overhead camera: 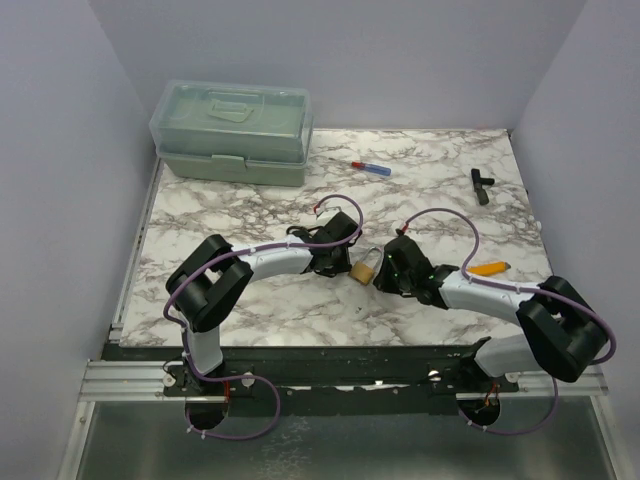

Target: Unlock with the key

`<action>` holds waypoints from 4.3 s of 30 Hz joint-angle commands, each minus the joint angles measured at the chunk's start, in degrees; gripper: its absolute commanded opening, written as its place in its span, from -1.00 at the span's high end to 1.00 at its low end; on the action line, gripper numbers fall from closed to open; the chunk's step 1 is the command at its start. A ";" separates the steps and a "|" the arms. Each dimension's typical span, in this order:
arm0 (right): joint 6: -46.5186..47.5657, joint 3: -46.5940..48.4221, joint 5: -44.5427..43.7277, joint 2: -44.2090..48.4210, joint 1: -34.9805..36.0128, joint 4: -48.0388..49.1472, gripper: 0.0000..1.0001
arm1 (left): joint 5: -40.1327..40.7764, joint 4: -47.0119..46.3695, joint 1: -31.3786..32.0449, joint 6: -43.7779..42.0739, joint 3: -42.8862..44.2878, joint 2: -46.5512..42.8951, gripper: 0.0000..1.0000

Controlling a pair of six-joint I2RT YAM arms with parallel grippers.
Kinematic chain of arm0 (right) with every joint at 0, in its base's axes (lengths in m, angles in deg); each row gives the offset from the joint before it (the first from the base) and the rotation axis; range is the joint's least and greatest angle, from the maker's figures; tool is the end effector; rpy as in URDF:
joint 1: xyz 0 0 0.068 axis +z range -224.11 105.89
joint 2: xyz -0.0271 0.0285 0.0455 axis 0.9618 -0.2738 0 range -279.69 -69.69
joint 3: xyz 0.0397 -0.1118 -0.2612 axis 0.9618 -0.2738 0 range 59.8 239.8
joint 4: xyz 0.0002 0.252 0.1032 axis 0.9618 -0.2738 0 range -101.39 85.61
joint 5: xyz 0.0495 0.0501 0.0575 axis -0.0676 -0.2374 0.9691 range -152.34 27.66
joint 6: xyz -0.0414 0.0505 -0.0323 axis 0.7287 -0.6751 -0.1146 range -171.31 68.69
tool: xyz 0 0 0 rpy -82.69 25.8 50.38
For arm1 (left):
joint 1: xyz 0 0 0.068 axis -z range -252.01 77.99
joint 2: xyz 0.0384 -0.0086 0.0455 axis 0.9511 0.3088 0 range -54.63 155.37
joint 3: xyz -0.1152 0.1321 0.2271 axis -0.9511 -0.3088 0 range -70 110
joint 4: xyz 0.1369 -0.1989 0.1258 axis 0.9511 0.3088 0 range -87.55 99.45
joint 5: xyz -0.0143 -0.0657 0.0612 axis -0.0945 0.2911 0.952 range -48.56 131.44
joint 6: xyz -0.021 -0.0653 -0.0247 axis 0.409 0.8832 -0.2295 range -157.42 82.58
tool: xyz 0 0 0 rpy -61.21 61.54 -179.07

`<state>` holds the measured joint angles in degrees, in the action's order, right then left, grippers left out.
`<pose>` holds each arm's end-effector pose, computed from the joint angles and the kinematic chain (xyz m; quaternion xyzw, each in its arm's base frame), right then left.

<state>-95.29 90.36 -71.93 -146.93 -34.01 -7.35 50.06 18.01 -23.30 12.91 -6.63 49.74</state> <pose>0.2090 0.1628 0.1378 0.0605 0.9338 0.1721 0.3079 0.2680 -0.2915 0.1485 -0.0351 0.9546 -0.1715 0.2410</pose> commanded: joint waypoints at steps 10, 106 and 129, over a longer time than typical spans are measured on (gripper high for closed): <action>9.05 7.09 -8.29 -8.81 -0.22 5.19 0.56 | -6.98 1.62 3.14 3.25 -1.85 1.68 0.43; 31.64 23.72 2.60 -12.56 4.38 -16.99 0.57 | 12.58 24.23 -0.85 -6.78 -14.82 -58.02 -0.98; 25.90 7.91 13.80 10.48 4.37 0.89 0.69 | -1.78 -7.33 -1.31 14.02 -29.34 -54.57 -0.84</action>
<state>-66.99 99.65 -62.29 -140.24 -29.91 -15.33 50.28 21.42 -24.07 18.65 -31.50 -3.28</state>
